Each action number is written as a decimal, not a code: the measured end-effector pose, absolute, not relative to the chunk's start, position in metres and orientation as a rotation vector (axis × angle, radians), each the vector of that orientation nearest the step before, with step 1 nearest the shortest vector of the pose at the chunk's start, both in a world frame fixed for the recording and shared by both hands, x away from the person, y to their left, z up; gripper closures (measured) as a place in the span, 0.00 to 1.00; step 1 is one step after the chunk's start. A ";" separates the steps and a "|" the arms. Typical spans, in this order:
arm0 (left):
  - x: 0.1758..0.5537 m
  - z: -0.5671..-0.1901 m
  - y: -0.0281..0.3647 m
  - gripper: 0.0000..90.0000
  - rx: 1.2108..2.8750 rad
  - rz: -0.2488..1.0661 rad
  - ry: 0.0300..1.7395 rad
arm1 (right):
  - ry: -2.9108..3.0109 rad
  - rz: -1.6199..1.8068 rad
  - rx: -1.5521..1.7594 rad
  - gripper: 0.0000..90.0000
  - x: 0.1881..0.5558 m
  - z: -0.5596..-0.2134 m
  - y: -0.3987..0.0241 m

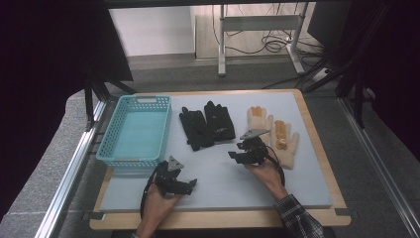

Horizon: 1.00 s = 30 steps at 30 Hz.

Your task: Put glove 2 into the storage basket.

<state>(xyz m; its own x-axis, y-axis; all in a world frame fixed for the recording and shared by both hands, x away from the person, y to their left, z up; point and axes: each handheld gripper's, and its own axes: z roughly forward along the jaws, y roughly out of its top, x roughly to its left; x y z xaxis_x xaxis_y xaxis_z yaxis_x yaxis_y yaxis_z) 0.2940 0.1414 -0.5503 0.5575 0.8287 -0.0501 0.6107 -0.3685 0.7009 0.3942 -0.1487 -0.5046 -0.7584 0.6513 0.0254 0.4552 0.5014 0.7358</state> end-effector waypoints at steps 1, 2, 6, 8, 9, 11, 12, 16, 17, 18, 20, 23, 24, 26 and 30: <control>0.294 -0.550 0.141 0.04 2.108 0.409 1.150 | 2.491 1.110 0.938 0.54 0.396 -0.504 -0.147; 0.294 -0.550 0.141 0.04 2.108 0.409 1.150 | 2.491 1.116 0.936 0.55 0.398 -0.504 -0.145; 0.294 -0.550 0.142 0.04 2.114 0.409 1.147 | 2.494 1.122 0.939 0.59 0.405 -0.504 -0.138; 0.294 -0.550 0.142 0.04 2.114 0.409 1.147 | 2.496 1.118 0.933 0.61 0.408 -0.504 -0.134; 0.294 -0.550 0.142 0.04 2.114 0.409 1.147 | 2.498 1.115 0.933 0.62 0.410 -0.504 -0.132; 0.294 -0.550 0.142 0.04 2.113 0.409 1.147 | 2.500 1.116 0.930 0.63 0.412 -0.504 -0.130; 0.294 -0.550 0.142 0.04 2.114 0.409 1.147 | 2.500 1.117 0.921 0.65 0.416 -0.503 -0.125; 0.294 -0.550 0.142 0.04 2.116 0.409 1.146 | 2.503 1.128 0.909 0.70 0.424 -0.500 -0.114; 0.294 -0.550 0.142 0.04 2.116 0.409 1.147 | 2.504 1.132 0.908 0.71 0.426 -0.499 -0.112; 0.294 -0.550 0.142 0.04 2.116 0.409 1.146 | 2.506 1.135 0.901 0.71 0.429 -0.498 -0.108; 0.294 -0.550 0.142 0.04 2.115 0.409 1.147 | 2.512 1.140 0.891 0.72 0.434 -0.496 -0.100; 0.294 -0.550 0.142 0.04 2.115 0.409 1.146 | 2.517 1.137 0.871 0.72 0.440 -0.495 -0.089; 0.294 -0.550 0.142 0.04 2.116 0.409 1.146 | 2.515 1.135 0.867 0.70 0.444 -0.495 -0.084; 0.294 -0.550 0.142 0.04 2.116 0.409 1.146 | 2.513 1.130 0.861 0.67 0.450 -0.495 -0.076; 0.294 -0.550 0.142 0.04 2.116 0.408 1.146 | 2.505 1.135 0.863 0.60 0.463 -0.497 -0.060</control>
